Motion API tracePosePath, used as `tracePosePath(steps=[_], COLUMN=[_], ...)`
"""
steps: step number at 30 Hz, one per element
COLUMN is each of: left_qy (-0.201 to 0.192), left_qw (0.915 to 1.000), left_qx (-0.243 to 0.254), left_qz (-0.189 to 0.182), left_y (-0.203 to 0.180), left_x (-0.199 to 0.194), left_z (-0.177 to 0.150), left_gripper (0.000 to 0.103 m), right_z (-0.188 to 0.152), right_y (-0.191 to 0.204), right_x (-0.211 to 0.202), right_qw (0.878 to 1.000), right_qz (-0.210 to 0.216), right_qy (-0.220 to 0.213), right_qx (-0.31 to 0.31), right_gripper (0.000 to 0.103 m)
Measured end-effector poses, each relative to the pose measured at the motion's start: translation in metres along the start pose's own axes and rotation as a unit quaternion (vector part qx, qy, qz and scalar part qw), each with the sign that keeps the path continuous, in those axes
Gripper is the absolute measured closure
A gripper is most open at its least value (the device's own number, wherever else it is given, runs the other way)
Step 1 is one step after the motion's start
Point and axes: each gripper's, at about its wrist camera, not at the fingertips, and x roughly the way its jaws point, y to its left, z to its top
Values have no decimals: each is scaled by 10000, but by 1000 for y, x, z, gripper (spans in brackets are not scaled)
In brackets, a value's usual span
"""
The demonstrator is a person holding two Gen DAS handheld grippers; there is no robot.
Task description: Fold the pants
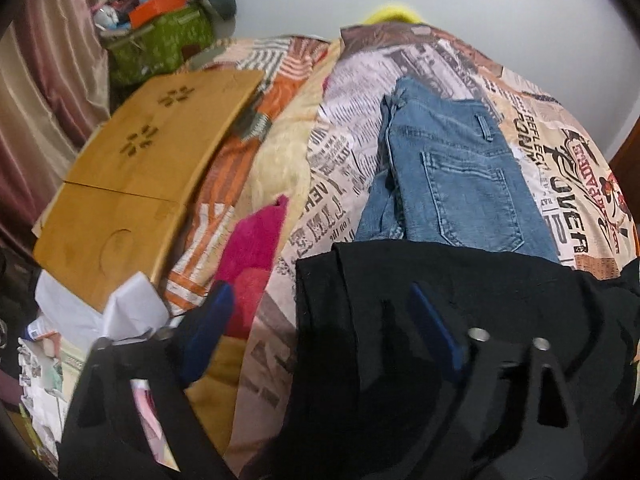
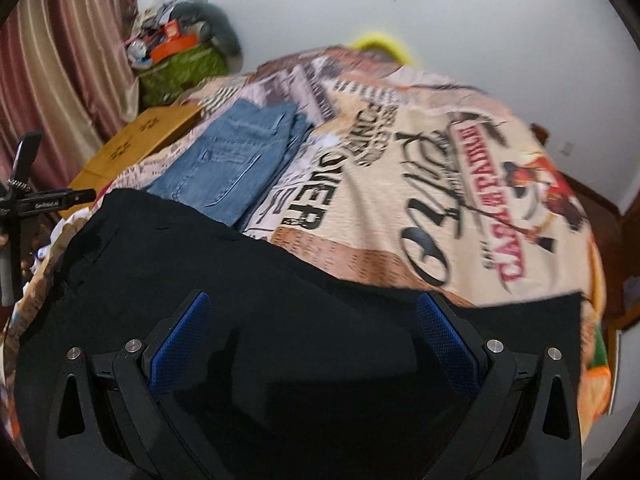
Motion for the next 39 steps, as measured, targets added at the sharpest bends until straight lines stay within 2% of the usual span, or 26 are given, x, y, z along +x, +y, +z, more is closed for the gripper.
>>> tracePosePath(steps=[4, 6, 11, 14, 15, 17, 18, 19, 20, 21, 23, 27, 32, 36, 39], left_qy=[195, 287, 523, 535, 517, 494, 504, 504, 482, 436, 383, 364, 311, 167, -10], left_qw=[9994, 9990, 9983, 9982, 9983, 9985, 9984, 9984, 9986, 9988, 9988, 9989, 9981, 9988, 9984], left_qx=[-49, -29, -40, -74, -63, 27, 86, 116, 154, 219, 290, 301, 526, 445, 555], left_qz=[-275, -353, -270, -258, -241, -226, -235, -225, -179, -97, -15, -25, -12, -148, -107], left_y=[-2, -6, -11, -11, -12, -16, -18, -20, -22, -24, -27, -28, -31, -30, -36], left_x=[14, 22, 45, 52, 52, 51, 50, 49, 48, 46, 43, 38, 27, 10, -6], left_z=[5, 7, 11, 13, 13, 13, 12, 13, 12, 11, 10, 7, 7, 13, 18], left_gripper=[27, 30, 31, 31, 32, 43, 52, 56, 57, 60, 65, 80, 84, 86, 86], right_z=[16, 23, 29, 27, 26, 23, 21, 22, 20, 18, 15, 8, 9, 14, 19], right_y=[1, 0, 5, 9, 10, 13, 14, 14, 13, 13, 14, 18, 28, 32, 38], right_x=[29, 43, 71, 90, 93, 92, 90, 90, 88, 86, 83, 81, 69, 42, 22], right_qw=[9988, 9970, 9918, 9863, 9864, 9866, 9867, 9870, 9883, 9894, 9897, 9904, 9940, 9971, 9970], right_qz=[301, 525, 722, 825, 772, 724, 729, 742, 702, 643, 633, 543, 276, 155, 75], right_qy=[345, 554, 997, 1371, 1375, 1335, 1305, 1286, 1232, 1189, 1155, 1078, 795, 351, 135], right_qx=[-160, -155, -339, -412, -471, -594, -631, -613, -568, -532, -557, -667, -694, -659, -755], right_gripper=[4, 13, 21, 32, 32, 32, 36, 39, 50, 64, 75, 89, 95, 97, 97])
